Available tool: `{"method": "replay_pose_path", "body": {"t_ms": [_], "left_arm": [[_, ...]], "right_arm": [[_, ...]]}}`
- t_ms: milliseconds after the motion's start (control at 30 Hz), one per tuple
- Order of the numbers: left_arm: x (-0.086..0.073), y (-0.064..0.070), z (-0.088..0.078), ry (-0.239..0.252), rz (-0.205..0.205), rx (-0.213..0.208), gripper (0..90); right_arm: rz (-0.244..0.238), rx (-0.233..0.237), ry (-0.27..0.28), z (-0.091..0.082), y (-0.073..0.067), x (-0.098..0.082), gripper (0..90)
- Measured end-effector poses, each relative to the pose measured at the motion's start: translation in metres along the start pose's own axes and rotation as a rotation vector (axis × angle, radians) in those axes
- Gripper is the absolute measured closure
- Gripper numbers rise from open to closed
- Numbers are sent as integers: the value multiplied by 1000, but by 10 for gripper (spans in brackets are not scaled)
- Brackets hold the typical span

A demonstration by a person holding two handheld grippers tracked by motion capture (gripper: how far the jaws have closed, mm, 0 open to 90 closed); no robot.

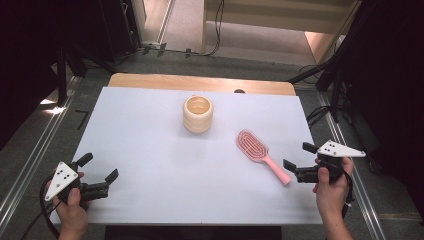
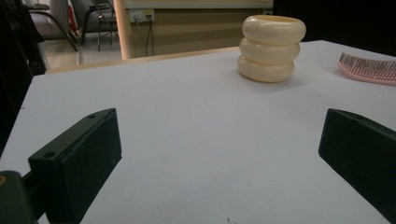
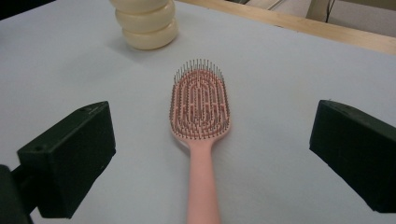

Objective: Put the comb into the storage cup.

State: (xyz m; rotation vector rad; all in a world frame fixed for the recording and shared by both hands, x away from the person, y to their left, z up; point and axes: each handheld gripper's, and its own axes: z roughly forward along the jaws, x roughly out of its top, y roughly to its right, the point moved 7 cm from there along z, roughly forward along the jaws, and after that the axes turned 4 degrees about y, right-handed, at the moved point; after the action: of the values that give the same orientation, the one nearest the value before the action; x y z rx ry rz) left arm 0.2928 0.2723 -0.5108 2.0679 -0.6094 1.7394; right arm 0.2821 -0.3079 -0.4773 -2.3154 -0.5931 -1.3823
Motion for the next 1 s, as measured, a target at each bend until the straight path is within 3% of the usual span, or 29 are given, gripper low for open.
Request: {"method": "replay_pose_path", "body": {"t_ms": [467,1000], "left_arm": [[0,0,0,1,3,2,0],[0,0,-1,2,3,1,0]], "right_arm": [[-12,35,-104,15,0,5,0],[-19,44,-220,29,1,7,0]]}}
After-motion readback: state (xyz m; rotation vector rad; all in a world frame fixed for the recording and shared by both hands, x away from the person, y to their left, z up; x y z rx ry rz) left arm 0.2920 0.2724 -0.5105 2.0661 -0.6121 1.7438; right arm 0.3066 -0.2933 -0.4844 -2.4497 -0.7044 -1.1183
